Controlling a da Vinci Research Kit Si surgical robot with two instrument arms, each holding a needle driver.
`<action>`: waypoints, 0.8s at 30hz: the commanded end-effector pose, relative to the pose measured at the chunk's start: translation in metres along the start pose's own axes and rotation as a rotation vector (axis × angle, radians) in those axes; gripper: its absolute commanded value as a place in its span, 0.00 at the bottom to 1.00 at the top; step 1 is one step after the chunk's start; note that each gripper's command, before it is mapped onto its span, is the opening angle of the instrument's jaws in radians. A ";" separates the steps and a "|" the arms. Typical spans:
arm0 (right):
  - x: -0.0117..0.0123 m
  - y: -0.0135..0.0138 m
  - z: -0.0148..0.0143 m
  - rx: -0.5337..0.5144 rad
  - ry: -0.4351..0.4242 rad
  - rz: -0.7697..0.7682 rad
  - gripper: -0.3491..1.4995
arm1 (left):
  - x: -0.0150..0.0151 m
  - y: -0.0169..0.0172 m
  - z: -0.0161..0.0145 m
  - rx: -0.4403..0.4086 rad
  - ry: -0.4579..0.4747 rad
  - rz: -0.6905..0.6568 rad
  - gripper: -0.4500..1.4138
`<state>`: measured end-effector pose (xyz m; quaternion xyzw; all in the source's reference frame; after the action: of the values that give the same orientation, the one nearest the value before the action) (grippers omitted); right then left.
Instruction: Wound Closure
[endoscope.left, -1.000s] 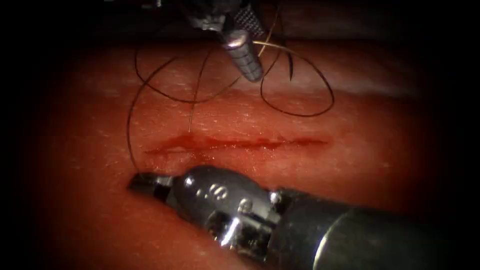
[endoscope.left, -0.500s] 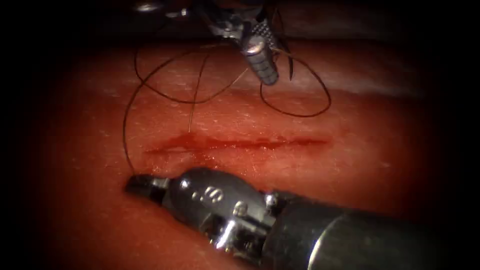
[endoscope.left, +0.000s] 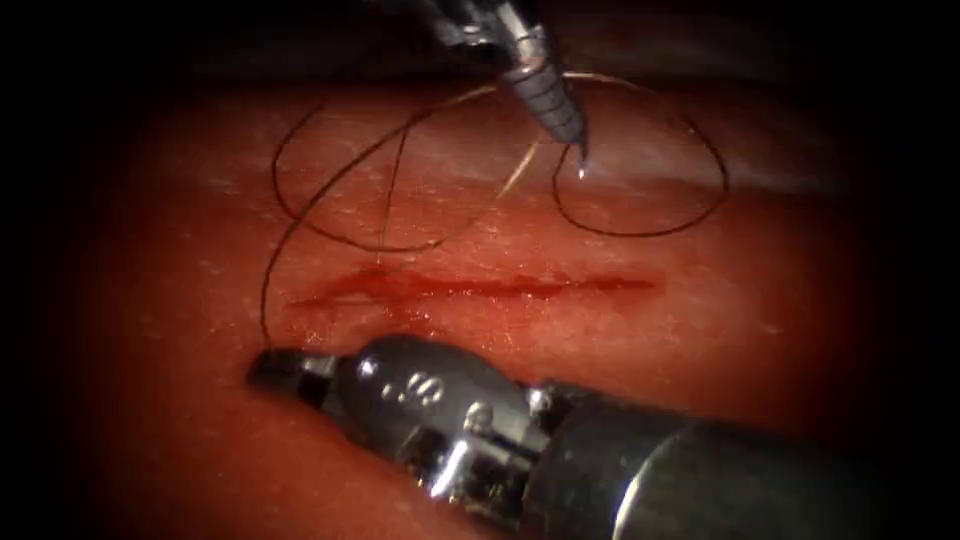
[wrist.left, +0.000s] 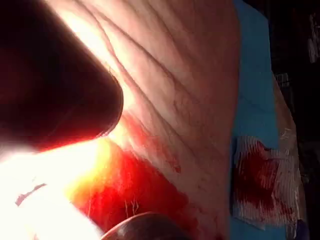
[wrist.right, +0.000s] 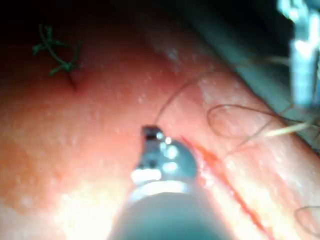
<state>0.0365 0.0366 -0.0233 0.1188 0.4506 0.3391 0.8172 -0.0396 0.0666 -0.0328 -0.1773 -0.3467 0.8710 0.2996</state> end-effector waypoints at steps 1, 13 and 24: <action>0.0000 0.0000 0.0008 0.002 0.002 -0.001 0.00 | 0.0007 -0.0004 0.0001 0.008 0.021 0.008 0.05; -0.0003 0.0004 -0.0005 0.015 0.022 -0.010 0.00 | -0.0002 -0.0008 -0.0037 0.030 0.349 0.202 0.05; -0.0009 0.0016 -0.0048 -0.022 0.045 -0.013 0.00 | -0.0036 -0.0052 -0.0098 0.084 0.578 0.155 0.05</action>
<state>0.0309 0.0365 -0.0252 0.1002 0.4667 0.3406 0.8100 -0.0287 0.0716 -0.0358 -0.4348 -0.1937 0.8153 0.3298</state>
